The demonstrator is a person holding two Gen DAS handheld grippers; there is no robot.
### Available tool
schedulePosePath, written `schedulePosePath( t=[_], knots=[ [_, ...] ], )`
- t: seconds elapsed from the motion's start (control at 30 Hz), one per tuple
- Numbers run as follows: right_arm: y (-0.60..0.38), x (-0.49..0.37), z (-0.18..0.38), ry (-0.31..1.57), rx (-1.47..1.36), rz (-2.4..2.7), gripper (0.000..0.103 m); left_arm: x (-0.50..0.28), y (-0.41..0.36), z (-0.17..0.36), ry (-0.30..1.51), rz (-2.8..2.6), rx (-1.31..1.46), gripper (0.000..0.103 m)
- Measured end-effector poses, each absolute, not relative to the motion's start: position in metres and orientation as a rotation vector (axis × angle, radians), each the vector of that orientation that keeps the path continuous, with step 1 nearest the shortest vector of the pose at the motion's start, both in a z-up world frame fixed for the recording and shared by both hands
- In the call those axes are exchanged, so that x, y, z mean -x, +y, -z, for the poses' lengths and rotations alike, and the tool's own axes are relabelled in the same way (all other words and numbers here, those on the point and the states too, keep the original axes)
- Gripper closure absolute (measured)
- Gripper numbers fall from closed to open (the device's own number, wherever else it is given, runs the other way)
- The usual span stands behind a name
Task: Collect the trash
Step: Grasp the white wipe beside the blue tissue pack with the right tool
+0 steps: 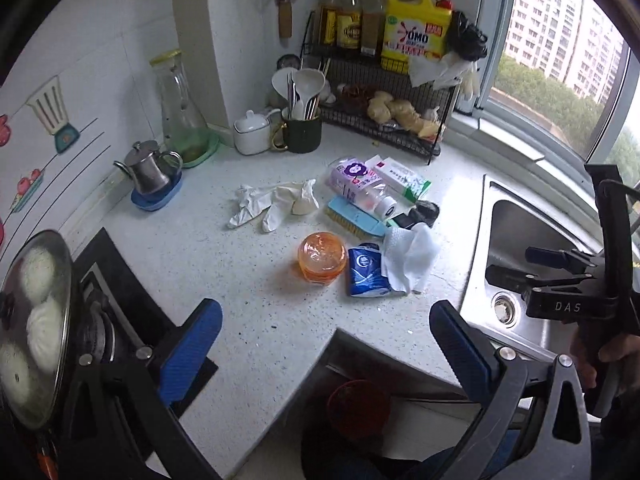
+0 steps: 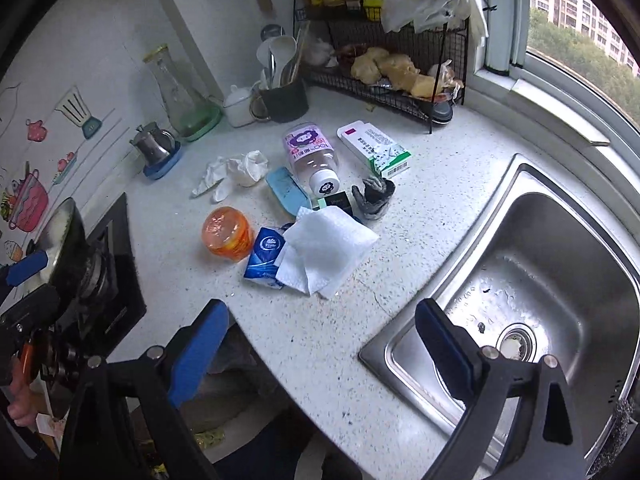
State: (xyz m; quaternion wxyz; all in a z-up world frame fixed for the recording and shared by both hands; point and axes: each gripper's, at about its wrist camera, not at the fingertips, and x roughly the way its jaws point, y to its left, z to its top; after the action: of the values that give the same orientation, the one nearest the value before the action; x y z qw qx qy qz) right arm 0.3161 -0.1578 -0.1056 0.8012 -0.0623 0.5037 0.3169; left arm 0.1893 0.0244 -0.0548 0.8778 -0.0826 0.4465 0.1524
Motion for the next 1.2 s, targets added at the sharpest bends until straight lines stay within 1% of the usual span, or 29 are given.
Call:
schedulePosePath(
  t=[0.2, 0.43, 0.67, 0.73, 0.77, 0.8, 0.87, 0.9, 0.93, 0.97, 1.03, 1.07, 1.13, 1.2],
  knots=[
    [-0.132, -0.349, 0.132, 1.154, 0.139, -0.640, 0.008, -0.238, 0.053, 0.090, 1.034, -0.265, 0.125, 0.000],
    [-0.103, -0.377, 0.174, 1.258, 0.175, -0.632, 0.008, -0.272, 0.080, 0.128, 1.129, -0.194, 0.137, 0.000],
    [-0.089, -0.395, 0.200, 1.297, 0.178, -0.639, 0.009, -0.280, 0.106, 0.140, 1.175, -0.169, 0.212, 0.000],
    [-0.087, -0.396, 0.204, 1.301, 0.185, -0.642, 0.018, -0.281, 0.111, 0.144, 1.185, -0.171, 0.225, 0.000],
    [-0.086, -0.396, 0.205, 1.303, 0.192, -0.642, 0.021, -0.281, 0.112, 0.146, 1.188, -0.169, 0.226, 0.000],
    [-0.085, -0.397, 0.207, 1.302, 0.192, -0.642, 0.026, -0.280, 0.113, 0.147, 1.191, -0.167, 0.224, 0.000],
    [-0.085, -0.398, 0.210, 1.311, 0.189, -0.641, 0.030, -0.280, 0.114, 0.151, 1.203, -0.157, 0.221, 0.000],
    [-0.086, -0.399, 0.212, 1.318, 0.191, -0.642, 0.035, -0.280, 0.115, 0.153, 1.209, -0.146, 0.224, 0.000],
    [-0.086, -0.398, 0.213, 1.324, 0.196, -0.642, 0.046, -0.280, 0.115, 0.154, 1.214, -0.138, 0.229, 0.000],
    [-0.087, -0.398, 0.213, 1.326, 0.205, -0.639, 0.051, -0.281, 0.115, 0.156, 1.218, -0.135, 0.231, 0.000],
    [-0.088, -0.396, 0.216, 1.326, 0.232, -0.623, 0.075, -0.282, 0.114, 0.159, 1.221, -0.128, 0.229, 0.000],
    [-0.089, -0.395, 0.216, 1.322, 0.249, -0.615, 0.078, -0.282, 0.113, 0.160, 1.223, -0.125, 0.226, 0.000],
    [-0.091, -0.391, 0.213, 1.312, 0.272, -0.610, 0.088, -0.285, 0.112, 0.163, 1.226, -0.119, 0.214, 0.000],
    [-0.092, -0.387, 0.210, 1.312, 0.281, -0.609, 0.093, -0.289, 0.111, 0.167, 1.234, -0.109, 0.208, 0.000]
  ],
)
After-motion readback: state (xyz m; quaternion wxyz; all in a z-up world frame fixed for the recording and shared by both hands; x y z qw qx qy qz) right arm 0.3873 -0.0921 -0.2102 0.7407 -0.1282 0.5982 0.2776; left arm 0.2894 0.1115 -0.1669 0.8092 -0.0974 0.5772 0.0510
